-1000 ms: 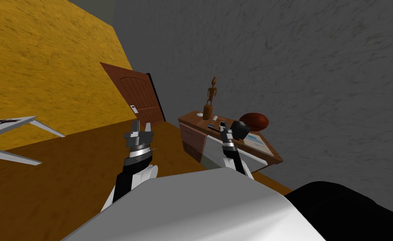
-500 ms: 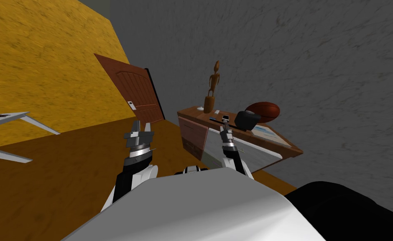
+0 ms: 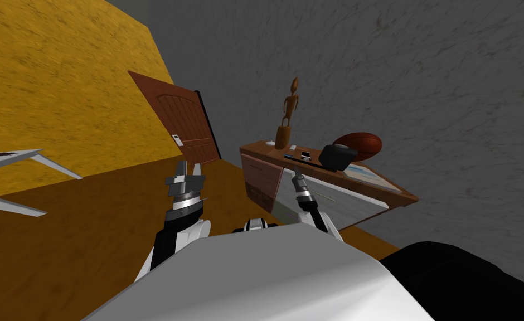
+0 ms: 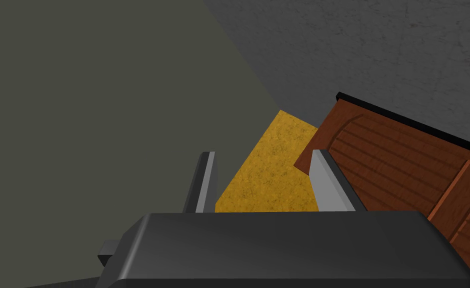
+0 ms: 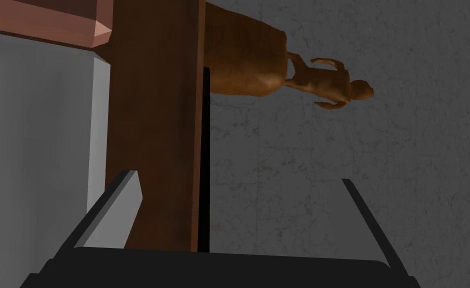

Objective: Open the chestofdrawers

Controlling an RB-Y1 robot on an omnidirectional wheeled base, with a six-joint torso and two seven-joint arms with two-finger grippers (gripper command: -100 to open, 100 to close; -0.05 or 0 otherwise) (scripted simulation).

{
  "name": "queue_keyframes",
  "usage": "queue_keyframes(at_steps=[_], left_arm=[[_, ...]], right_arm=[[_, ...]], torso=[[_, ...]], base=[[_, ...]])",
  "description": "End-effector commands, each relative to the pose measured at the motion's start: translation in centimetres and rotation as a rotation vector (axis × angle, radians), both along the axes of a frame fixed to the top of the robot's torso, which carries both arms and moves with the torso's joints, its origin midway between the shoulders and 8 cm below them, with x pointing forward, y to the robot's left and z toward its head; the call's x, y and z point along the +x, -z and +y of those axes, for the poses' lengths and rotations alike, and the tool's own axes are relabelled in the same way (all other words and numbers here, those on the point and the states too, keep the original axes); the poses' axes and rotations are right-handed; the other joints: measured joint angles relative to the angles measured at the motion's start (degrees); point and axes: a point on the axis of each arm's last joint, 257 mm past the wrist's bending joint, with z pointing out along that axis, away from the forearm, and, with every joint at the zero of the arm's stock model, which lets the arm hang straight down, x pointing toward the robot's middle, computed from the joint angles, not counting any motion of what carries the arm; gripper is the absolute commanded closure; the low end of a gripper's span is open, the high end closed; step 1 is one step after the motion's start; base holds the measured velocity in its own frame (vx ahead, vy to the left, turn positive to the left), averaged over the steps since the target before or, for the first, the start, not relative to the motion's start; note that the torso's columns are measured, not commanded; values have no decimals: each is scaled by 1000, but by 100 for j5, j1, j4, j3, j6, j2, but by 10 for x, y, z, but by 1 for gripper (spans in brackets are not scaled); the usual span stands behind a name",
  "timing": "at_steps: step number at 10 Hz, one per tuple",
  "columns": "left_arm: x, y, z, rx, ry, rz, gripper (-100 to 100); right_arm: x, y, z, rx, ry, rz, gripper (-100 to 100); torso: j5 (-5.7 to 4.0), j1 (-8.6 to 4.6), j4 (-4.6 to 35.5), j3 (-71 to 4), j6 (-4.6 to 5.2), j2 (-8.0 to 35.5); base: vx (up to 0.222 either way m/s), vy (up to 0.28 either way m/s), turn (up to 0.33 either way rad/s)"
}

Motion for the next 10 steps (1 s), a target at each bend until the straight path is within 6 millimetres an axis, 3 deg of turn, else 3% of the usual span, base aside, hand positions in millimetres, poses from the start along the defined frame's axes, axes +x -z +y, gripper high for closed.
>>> queue_keyframes(at_steps=[1,2,3,4,5,6,7,8,9,10], left_arm=[[0,0,0,0,0,0,0],[0,0,0,0,0,0,0],[0,0,0,0,0,0,0],[0,0,0,0,0,0,0],[0,0,0,0,0,0,0],[0,0,0,0,0,0,0],[0,0,0,0,0,0,0],[0,0,0,0,0,0,0],[0,0,0,0,0,0,0],[0,0,0,0,0,0,0]], right_arm=[[6,24,0,-97,24,81,-100],[9,43,-4,-152,42,135,-100],[9,43,-3,-159,43,135,-100],[12,63,-9,-220,65,193,-100],[12,63,-8,-226,66,193,-100],[14,84,-15,-286,89,253,-100],[14,84,-15,-296,90,253,-100],[15,105,-23,-355,114,314,-100],[15,106,-23,-371,117,315,-100],[14,127,-33,-428,141,377,-100]], torso=[[-1,-9,1,1,1,3],[-9,-38,2,1,1,3],[-11,-36,1,1,0,2],[-10,-36,1,1,1,2],[-6,-19,1,2,1,4],[-3,-17,2,2,0,4],[-3,-10,1,1,0,1],[-4,-23,2,1,1,4],[-5,-16,1,1,1,2],[-6,-26,2,2,1,4]], base=[[8,115,-6],[8,114,1],[7,91,-4],[5,116,-1],[2,115,-9],[6,140,-3],[-1,117,-6],[6,141,-2],[0,121,-8],[-15,144,-2]])
